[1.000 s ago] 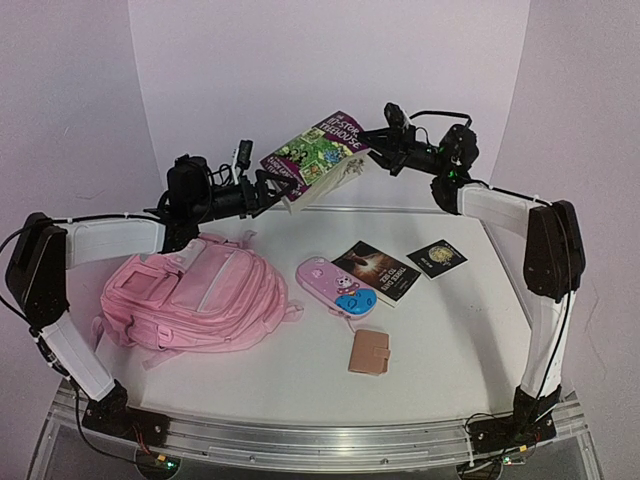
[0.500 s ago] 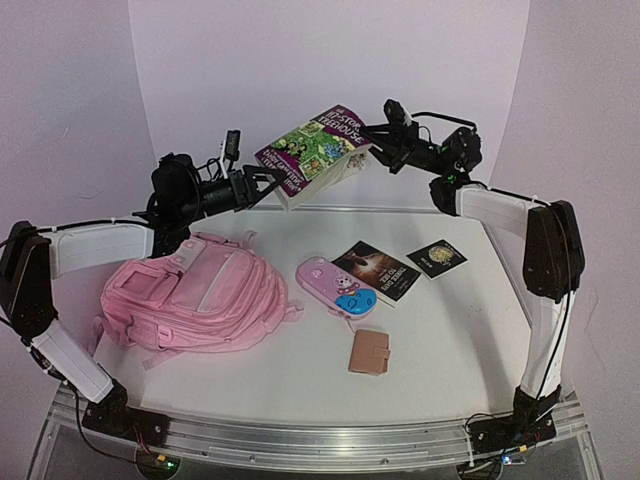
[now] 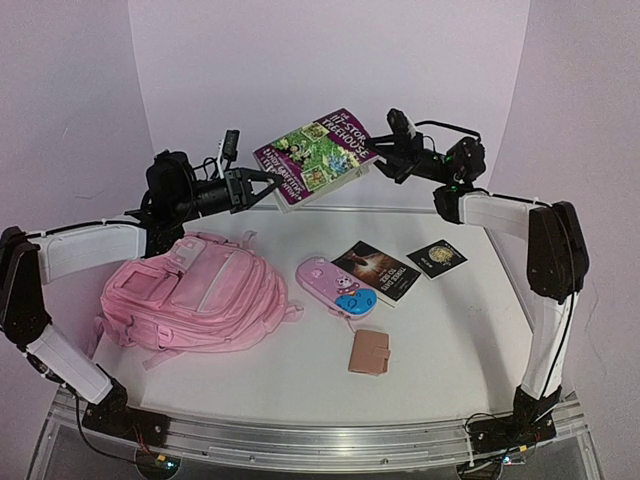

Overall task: Pack the student bag
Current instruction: Pick up the book from the center of the board.

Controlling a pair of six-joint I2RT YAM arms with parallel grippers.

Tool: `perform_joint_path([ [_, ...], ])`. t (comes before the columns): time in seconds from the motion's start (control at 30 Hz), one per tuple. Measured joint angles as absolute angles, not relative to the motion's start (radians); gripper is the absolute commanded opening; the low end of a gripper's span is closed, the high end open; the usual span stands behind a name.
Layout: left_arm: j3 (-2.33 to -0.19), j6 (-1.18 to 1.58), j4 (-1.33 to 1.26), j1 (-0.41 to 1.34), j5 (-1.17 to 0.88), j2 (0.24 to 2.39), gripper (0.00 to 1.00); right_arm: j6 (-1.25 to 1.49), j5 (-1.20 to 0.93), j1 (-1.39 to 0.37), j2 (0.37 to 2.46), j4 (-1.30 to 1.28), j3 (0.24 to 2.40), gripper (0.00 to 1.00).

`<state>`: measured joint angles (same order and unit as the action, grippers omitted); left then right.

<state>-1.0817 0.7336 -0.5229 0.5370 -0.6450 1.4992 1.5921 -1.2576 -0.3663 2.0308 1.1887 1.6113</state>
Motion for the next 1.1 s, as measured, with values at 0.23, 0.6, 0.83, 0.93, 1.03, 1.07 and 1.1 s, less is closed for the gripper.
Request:
perform_joint_path([
  [0.23, -1.058, 0.675, -0.392, 0.538, -0.679, 1.446, 0.0, 1.593, -1.339, -0.3, 1.991, 1.207, 1.529, 0.95],
  [0.6, -1.032, 0.614, -0.152, 0.536, -0.674, 1.439, 0.0, 1.637, -1.425, -0.2, 1.999, 1.231, 1.496, 0.98],
  [0.83, -1.032, 0.593, -0.032, 0.537, -0.615, 1.439, 0.0, 1.846, -1.385, -0.189, 2.089, 1.232, 1.475, 0.98],
  [0.93, -1.032, 0.593, -0.018, 0.536, -0.597, 1.439, 0.0, 1.912, -1.349, -0.189, 2.093, 1.23, 1.41, 0.98],
  [1.03, -1.032, 0.593, -0.012, 0.536, -0.587, 1.439, 0.0, 1.945, -1.311, -0.189, 2.087, 1.215, 1.345, 0.98],
  [1.07, -1.032, 0.593, -0.009, 0.536, -0.585, 1.439, 0.0, 1.949, -1.295, -0.189, 2.078, 1.187, 1.318, 0.98],
  [1.1, -1.032, 0.593, -0.006, 0.536, -0.582, 1.439, 0.0, 1.938, -1.279, -0.189, 2.063, 1.133, 1.289, 0.98],
])
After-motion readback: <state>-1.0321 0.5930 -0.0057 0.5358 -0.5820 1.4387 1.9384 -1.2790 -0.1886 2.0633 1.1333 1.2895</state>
